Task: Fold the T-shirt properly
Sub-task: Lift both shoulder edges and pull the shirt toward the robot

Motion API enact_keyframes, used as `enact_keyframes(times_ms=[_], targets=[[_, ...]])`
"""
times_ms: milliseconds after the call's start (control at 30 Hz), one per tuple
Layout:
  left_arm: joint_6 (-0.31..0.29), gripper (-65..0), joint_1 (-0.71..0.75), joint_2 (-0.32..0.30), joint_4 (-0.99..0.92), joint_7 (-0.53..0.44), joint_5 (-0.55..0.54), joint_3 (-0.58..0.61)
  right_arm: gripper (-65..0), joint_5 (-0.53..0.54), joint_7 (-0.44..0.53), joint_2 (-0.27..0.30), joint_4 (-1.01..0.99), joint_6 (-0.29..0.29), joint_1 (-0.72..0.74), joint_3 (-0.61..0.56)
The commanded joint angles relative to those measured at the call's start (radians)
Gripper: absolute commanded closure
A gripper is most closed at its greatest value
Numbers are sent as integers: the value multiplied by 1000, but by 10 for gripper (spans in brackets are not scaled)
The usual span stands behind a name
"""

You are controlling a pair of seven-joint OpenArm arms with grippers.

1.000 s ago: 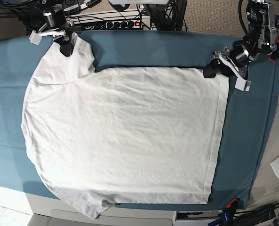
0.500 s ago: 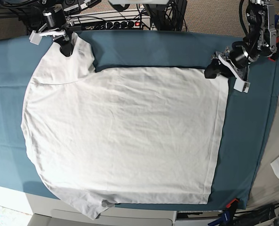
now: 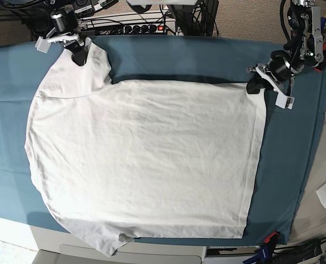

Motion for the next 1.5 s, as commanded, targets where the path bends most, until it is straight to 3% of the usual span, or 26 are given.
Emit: enact_keyframes(times_ms=[0, 500, 800, 1467], targets=[[8, 0, 7, -11, 3, 39, 37, -3, 0, -69, -80, -2, -5, -23, -21, -4], [7, 0, 158, -25, 118, 46, 23, -114, 0, -80, -89, 56, 115, -22, -162, 19], [8, 0, 241, -24, 123, 46, 23, -114, 0, -67, -95, 64, 193, -22, -279, 102], [7, 0, 462, -3, 290, 49, 28, -114, 0, -52, -102, 64, 232, -21, -439, 108]])
